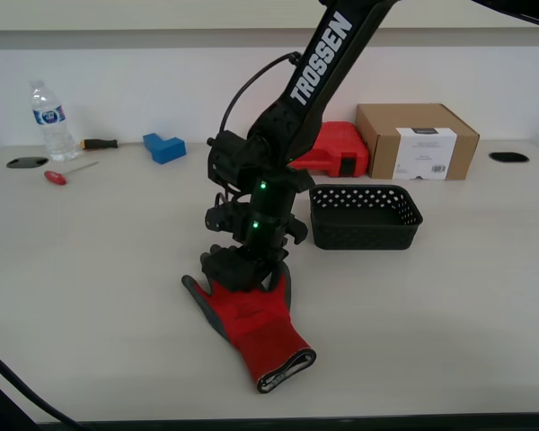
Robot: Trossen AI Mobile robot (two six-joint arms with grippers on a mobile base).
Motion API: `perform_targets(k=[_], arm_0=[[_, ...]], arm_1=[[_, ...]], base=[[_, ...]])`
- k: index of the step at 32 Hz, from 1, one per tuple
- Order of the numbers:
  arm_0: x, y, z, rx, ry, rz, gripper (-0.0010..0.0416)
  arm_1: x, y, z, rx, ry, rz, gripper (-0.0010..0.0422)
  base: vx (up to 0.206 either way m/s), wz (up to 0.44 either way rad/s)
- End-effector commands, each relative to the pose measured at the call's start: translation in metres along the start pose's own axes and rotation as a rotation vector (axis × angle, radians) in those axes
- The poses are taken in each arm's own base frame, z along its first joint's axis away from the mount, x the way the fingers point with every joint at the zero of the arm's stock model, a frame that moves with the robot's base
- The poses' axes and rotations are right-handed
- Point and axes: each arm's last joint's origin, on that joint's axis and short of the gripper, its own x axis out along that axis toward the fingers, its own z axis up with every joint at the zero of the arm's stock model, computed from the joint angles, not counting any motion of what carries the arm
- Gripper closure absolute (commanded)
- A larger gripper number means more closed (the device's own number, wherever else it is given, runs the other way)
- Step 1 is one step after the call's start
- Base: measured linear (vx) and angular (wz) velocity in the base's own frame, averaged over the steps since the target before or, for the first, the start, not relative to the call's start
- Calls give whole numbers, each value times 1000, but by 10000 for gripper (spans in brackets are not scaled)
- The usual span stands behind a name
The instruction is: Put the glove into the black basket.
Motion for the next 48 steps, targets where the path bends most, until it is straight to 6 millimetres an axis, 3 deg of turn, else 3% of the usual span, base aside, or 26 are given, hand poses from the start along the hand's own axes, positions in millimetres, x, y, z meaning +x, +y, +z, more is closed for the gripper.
perform_targets(k=[1,5,15,22,27,31,39,41,46,48], arm_0=[[-1,2,0,-2,-2,39,407],[-19,3,8,6,-39,75,408],[-91,16,31,-19,-139,66,407],[-167,21,37,-36,-263,-11,407],[-215,5,19,10,-333,-113,407],[-236,-31,-3,103,-353,-174,407],[-255,-101,-30,232,-386,-252,407],[-257,-109,-33,249,-390,-260,407],[-231,-137,-45,288,-347,-270,407],[-199,-147,-47,303,-298,-253,407]], arm_1=[[0,0,1,0,-6,1,412],[0,0,1,0,-6,1,412],[0,0,1,0,-6,1,412],[0,0,1,0,-6,1,412],[0,0,1,0,-6,1,412],[0,0,1,0,-6,1,412],[0,0,1,0,-6,1,412],[0,0,1,0,-6,1,412],[0,0,1,0,-6,1,412],[0,0,1,0,-6,1,412]], base=[[0,0],[0,0],[0,0],[0,0],[0,0],[0,0],[0,0],[0,0],[0,0],[0,0]])
